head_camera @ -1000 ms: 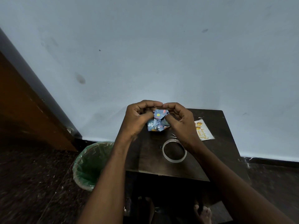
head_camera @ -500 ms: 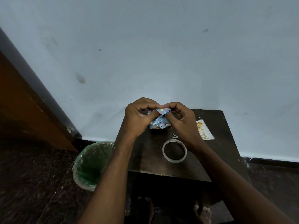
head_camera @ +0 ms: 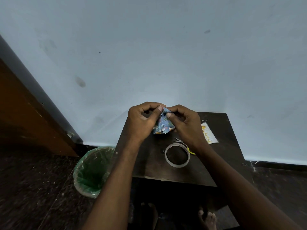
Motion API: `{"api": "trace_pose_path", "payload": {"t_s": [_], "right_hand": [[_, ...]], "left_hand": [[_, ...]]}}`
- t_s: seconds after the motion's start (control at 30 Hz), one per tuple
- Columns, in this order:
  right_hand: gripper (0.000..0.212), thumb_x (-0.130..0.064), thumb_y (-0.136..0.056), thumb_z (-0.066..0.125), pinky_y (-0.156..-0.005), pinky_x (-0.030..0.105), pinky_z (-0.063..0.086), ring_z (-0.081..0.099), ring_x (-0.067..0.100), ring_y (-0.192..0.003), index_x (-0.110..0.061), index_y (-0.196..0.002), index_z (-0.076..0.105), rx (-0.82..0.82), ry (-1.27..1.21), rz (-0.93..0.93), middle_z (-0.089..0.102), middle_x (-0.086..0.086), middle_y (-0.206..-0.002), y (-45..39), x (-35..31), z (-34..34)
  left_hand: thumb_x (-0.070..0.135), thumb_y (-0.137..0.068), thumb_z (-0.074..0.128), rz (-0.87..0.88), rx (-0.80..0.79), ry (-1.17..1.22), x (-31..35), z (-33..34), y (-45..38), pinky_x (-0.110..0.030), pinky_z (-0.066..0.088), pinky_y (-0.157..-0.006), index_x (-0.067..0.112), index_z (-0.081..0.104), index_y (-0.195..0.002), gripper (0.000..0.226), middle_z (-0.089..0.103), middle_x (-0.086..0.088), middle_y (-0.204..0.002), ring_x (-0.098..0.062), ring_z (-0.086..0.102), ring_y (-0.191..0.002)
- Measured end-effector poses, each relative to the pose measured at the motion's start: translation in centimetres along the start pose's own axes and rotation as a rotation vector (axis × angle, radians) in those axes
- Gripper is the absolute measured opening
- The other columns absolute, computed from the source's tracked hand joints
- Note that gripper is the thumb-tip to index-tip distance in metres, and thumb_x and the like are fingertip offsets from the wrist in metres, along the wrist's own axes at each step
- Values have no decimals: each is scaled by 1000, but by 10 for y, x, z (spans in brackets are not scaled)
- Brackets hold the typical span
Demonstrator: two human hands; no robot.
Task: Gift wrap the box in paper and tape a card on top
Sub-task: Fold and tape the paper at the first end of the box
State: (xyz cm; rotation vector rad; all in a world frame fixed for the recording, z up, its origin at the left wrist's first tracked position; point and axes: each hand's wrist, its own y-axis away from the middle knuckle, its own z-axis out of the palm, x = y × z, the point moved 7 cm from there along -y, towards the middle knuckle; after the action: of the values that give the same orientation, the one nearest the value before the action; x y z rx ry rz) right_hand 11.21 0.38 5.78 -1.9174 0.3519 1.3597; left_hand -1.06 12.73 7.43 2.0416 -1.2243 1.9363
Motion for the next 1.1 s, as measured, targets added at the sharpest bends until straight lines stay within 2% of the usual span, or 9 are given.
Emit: {"api": "trace_pose_path", "payload": {"t_s": [0.1,0.17,0.27,0.4,0.6,0.67,0.87,1.1], "right_hand": [[13,-7,-98,68,-74,37,62,75,18,-90,-14,-100,78,13,-36,44,78,-1,-93,1,3,-1],[11,-9,-99,68,-65,45,64,77,23,-89,-13,-101,78,17,-106,110,78,4,-93,2,6,-2],[10,-10,-101,67,-65,51,65,78,29,-91,-12,-104,77,21,-184,160,78,10,-97,1,9,-4],[13,-12,-102,65,-64,43,64,77,31,-96,-9,-109,77,-16,-239,175,77,13,-102,0,8,-2],[19,-14,-104,63,-54,25,57,75,16,-85,-5,-111,77,-8,-228,149,77,9,-97,0,5,-1],[18,-14,-103,65,-54,28,58,77,19,-87,-5,-111,78,16,-223,141,79,9,-98,-1,6,-3],[16,-13,-99,71,-61,48,65,79,28,-91,-5,-110,79,32,-236,164,80,10,-99,0,9,-5],[21,-1,-90,78,-63,43,65,79,29,-94,-6,-110,77,-5,-270,174,79,13,-102,0,11,-5]], "left_hand": [[20,-102,72,-74,-20,87,-5,3,1,-55,63,-92,28,84,-94,16,82,5,-100,-19,79,-99],[22,-104,70,-95,-48,172,-6,3,2,-58,61,-95,22,84,-98,16,82,0,-105,-25,78,-103],[15,-100,75,-101,-94,228,-4,2,2,-52,62,-98,19,83,-106,12,82,-3,-109,-26,78,-107],[6,-94,79,-117,-38,193,-9,-2,0,-47,64,-93,18,84,-103,16,83,-2,-100,-22,80,-99],[12,-97,78,-81,9,90,-7,-1,1,-35,64,-85,32,82,-96,20,82,9,-95,-13,79,-94],[15,-97,78,-75,7,64,-6,0,1,-36,64,-85,35,81,-97,20,82,11,-95,-12,79,-94],[16,-96,80,-62,31,22,-2,1,1,-29,62,-81,39,80,-94,23,81,16,-93,-7,78,-89],[14,-94,81,-72,14,67,-5,1,0,-39,65,-85,34,81,-94,20,82,9,-95,-15,79,-92]]}}
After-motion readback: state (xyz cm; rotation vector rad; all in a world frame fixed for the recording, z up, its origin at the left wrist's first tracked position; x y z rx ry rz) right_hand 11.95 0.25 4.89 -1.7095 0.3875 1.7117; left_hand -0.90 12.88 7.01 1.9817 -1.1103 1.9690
